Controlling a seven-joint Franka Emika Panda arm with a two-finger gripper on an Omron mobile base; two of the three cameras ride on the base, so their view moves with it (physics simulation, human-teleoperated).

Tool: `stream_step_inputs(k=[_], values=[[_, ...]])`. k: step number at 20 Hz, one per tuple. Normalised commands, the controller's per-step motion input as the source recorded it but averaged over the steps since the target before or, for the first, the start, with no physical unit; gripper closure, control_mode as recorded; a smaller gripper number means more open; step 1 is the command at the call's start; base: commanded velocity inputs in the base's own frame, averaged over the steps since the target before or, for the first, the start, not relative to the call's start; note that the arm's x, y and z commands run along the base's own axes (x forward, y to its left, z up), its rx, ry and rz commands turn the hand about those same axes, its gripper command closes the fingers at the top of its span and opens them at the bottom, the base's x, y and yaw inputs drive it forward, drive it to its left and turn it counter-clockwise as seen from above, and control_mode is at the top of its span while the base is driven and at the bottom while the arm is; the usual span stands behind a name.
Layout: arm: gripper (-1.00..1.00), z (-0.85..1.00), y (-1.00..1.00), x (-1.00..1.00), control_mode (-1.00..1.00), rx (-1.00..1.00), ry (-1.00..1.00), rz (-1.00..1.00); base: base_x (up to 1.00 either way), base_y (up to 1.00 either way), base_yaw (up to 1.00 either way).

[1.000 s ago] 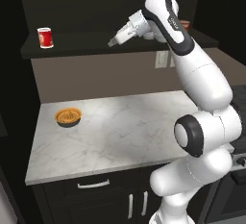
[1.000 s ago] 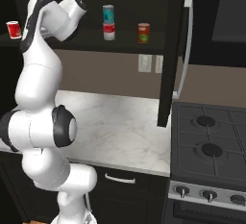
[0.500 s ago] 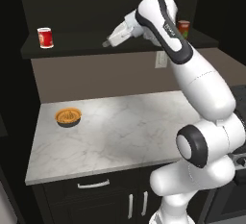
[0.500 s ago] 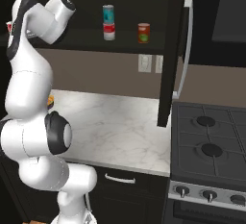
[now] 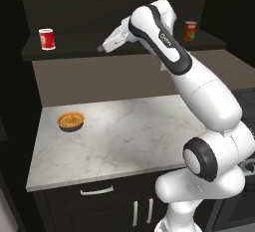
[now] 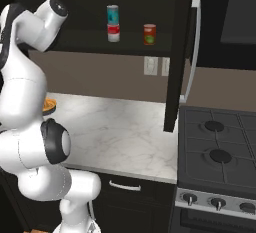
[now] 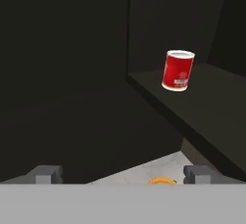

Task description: Stack two cans on top of the other two cans in the cabinet.

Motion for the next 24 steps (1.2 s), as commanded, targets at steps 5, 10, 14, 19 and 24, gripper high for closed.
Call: stream_step_inputs(k=[5, 10, 14, 19, 24], values=[[-1.00, 0.00, 0.20, 0.08, -1.00, 0.00, 0.00, -0.07, 0.00, 0.00, 0.00], [-1.00, 0.08, 0.31, 0.09, -1.00, 0.00, 0.09, -0.06, 0.00, 0.00, 0.00], [-1.00, 0.10, 0.37, 0.06, -1.00, 0.02, 0.14, -0.10, 0.00, 0.00, 0.00], [-1.00, 0.03, 0.39, 0.03, -1.00, 0.01, 0.02, -0.16, 0.00, 0.00, 0.00], [-1.00, 0.00, 0.37, 0.00, -1.00, 0.00, 0.00, -0.18, 0.00, 0.00, 0.00]])
